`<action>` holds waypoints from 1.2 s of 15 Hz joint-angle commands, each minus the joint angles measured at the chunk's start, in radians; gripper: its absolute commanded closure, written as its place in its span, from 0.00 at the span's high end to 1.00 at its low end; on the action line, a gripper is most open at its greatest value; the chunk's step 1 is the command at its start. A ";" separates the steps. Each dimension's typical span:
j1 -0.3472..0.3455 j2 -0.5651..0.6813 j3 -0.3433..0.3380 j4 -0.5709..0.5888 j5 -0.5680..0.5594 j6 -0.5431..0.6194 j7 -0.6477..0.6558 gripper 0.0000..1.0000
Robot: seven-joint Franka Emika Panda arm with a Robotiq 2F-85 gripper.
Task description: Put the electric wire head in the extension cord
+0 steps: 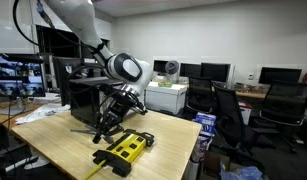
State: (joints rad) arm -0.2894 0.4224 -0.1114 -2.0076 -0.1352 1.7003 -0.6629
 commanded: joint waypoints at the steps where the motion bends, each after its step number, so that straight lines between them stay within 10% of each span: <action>1: 0.010 0.088 -0.006 0.093 -0.030 -0.106 0.015 0.01; 18: 0.001 0.268 0.036 0.392 -0.016 -0.366 0.032 0.01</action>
State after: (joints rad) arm -0.2835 0.6729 -0.0865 -1.6609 -0.1515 1.3472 -0.6486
